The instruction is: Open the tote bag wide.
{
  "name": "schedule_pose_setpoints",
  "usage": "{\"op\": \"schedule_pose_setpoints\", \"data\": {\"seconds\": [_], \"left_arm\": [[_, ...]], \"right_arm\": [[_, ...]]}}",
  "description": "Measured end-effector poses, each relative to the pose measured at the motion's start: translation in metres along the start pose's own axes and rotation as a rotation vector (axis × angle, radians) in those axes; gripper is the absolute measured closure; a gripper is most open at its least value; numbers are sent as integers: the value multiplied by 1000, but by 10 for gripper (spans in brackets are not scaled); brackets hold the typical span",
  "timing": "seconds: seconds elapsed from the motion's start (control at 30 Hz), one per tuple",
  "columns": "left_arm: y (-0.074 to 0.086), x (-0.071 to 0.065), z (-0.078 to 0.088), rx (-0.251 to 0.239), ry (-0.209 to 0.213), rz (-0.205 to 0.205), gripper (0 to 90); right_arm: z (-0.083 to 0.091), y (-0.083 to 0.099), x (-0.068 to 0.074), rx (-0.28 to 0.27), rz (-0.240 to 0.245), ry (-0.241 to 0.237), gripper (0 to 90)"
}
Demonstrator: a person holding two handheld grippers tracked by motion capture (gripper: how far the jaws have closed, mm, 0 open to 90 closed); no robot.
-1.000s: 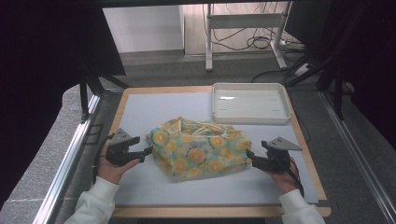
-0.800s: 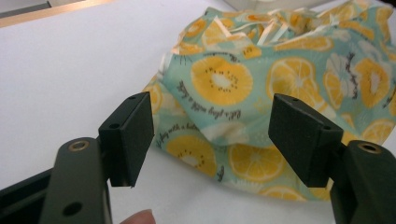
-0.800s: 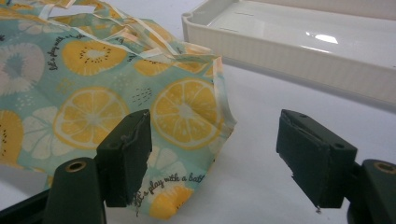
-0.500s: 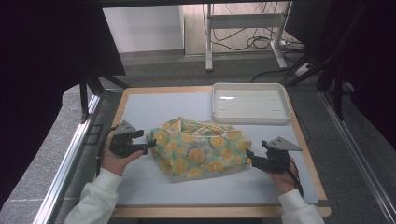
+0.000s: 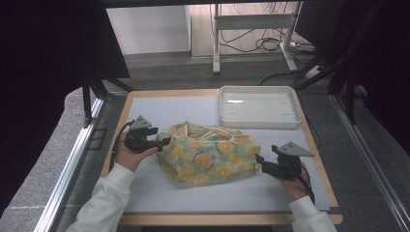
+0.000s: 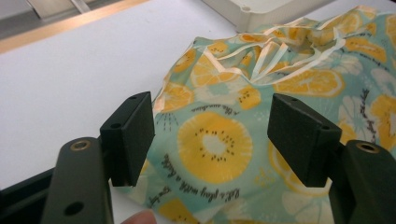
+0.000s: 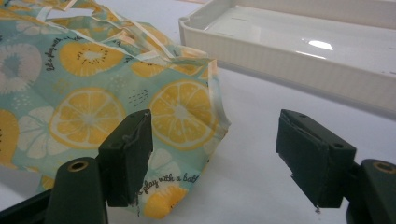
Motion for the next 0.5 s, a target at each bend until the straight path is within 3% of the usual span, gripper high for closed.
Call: {"op": "schedule_pose_setpoints", "data": {"seconds": [0.2,0.5], "left_arm": [[-11,8,-7,16,7,11,324],[-9,20,-27,109,25,18,313]], "right_arm": [[3,0,-1,-4,0,14,274],[5,4,-1,5,-3,13,270]]}}
Point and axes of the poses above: each handheld gripper's, and its own axes: z roughly backward along the jaws, y roughly out of its underside, x roughly to its left, the point moved 4 cm from there along -z, roughly forward along the jaws, and after that the axes turned 1 degree about x, right-handed, at the moved point
